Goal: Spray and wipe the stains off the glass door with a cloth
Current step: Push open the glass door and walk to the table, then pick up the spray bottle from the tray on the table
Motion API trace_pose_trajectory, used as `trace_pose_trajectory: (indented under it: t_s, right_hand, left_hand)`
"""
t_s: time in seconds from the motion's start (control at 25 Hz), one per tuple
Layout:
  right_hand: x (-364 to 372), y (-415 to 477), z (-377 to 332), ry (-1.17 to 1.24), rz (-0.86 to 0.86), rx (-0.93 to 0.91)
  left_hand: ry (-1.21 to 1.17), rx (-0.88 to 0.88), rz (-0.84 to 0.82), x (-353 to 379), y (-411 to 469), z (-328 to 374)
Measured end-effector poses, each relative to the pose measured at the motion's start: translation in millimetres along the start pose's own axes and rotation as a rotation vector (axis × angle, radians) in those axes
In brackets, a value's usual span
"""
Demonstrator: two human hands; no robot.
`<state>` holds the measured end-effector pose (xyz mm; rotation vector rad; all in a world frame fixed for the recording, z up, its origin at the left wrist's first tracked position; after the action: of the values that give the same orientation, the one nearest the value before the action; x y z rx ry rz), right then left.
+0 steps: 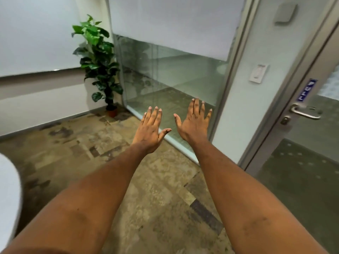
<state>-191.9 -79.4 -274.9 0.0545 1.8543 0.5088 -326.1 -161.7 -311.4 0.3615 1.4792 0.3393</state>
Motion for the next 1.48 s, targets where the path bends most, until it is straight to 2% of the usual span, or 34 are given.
trace_pose_trajectory:
  t_s: [0.32,0.48,0.72,0.96,1.32,1.48]
  right_hand:
    - [98.8,-112.2,-181.7,0.039,-0.180,-0.144]
    - [136.3,-160.9,-258.2,0.083,-0.263,-0.227]
    - [190.3,-228.4,-348.9,0.095,-0.393,-0.434]
    - [234.1,-262.4,-422.1,0.136,-0.541,-0.626]
    - [280.9,-284.4,-491.6,0.144,-0.683,-0.944]
    - [287.0,-303.4,-514.8,0.184,-0.760,-1.017]
  left_hand:
    - [0.012,-0.258,-0.103,-15.1,-177.2,-155.1]
    - [-0.003,-0.394,-0.153,-19.2,-252.6,-202.0]
    - [-0.037,-0.688,-0.192,-9.9,-364.0,-264.1]
    - [-0.067,-1.069,-0.097,-13.0,-437.0,-318.2]
    - [-0.074,-1.448,-0.008,3.1,-479.9,-350.6]
    - [-0.082,-1.603,0.112,-9.6,-499.6,-357.9]
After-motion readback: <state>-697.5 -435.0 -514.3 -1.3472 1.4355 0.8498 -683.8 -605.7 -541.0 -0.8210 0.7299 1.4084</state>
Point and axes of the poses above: each hand's wrist, its own y-axis towards the middle knuckle, its own x-axis out of the palm, z = x × y, the point moved 8 cm from there along y, towards the middle knuckle, and after that the axes turned 9 degrees about x, right-handed, at the moved point
